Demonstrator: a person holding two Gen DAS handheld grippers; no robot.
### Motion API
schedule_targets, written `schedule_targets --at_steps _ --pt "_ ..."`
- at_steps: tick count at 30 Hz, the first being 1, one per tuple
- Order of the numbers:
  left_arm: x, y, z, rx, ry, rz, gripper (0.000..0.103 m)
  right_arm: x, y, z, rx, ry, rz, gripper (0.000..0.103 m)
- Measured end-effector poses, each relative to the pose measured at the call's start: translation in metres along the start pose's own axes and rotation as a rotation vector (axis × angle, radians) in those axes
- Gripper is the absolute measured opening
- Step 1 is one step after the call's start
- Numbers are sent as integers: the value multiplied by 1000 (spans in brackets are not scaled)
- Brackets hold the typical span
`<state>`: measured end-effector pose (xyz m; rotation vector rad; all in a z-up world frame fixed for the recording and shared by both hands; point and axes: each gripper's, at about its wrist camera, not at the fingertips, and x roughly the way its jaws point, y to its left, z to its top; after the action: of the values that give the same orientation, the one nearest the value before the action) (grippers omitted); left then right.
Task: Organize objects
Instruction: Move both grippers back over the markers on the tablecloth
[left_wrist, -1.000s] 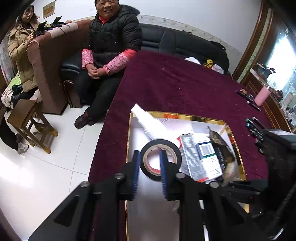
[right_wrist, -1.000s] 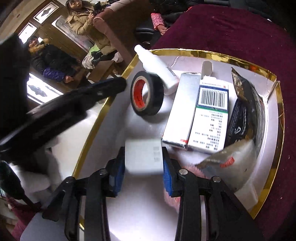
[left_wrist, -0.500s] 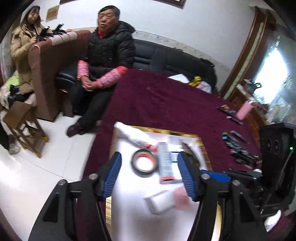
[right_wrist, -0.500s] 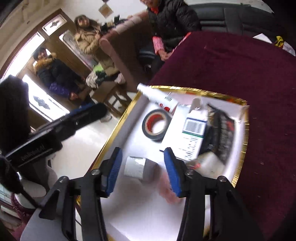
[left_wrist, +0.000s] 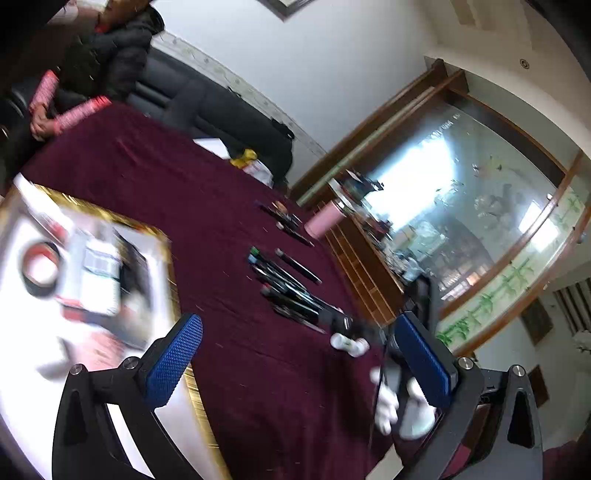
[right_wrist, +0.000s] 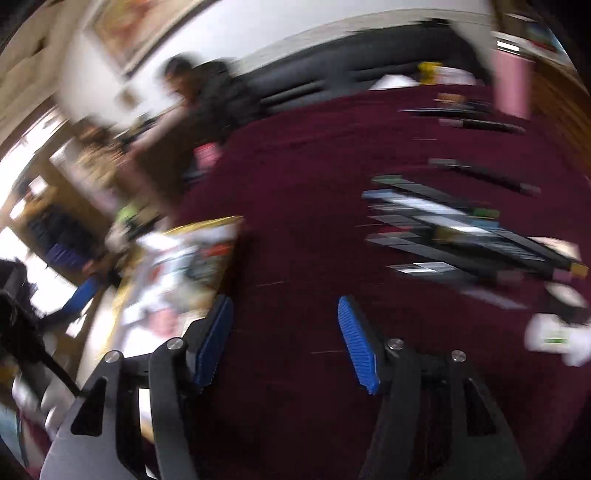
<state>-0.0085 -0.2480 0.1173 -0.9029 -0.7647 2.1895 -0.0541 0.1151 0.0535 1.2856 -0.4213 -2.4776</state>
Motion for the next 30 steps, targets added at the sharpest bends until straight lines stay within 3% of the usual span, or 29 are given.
schedule_targets --at_steps 3,6,8,10,12,14,17,19,21,25,30 --pt "30 -6 -15 -16 38 21 102 6 -60 25 82 44 -72 61" --pt "60 -10 -27 -25 100 56 102 27 -96 41 152 104 -72 61" --pt "71 -14 -33 -17 128 76 102 54 -107 42 202 177 -22 61" --pt "78 -18 -41 -1 135 120 102 57 -106 44 200 136 -19 69" --pt "83 -18 -45 17 147 160 102 70 -105 36 251 208 69 70" --pt "87 -18 -48 30 154 185 102 65 -92 25 203 202 80 72" --pt "94 -13 -48 27 167 206 102 63 -66 -3 190 321 277 71" --pt "100 -11 -51 24 181 216 102 57 -53 -15 155 351 327 71" --pt "107 -10 -53 31 193 243 102 40 -46 -21 122 311 326 71" --pt "127 -16 -60 78 245 328 101 10 -53 -20 110 205 236 71" --pt "169 -42 -71 275 294 448 101 -9 -66 -24 111 141 119 71"
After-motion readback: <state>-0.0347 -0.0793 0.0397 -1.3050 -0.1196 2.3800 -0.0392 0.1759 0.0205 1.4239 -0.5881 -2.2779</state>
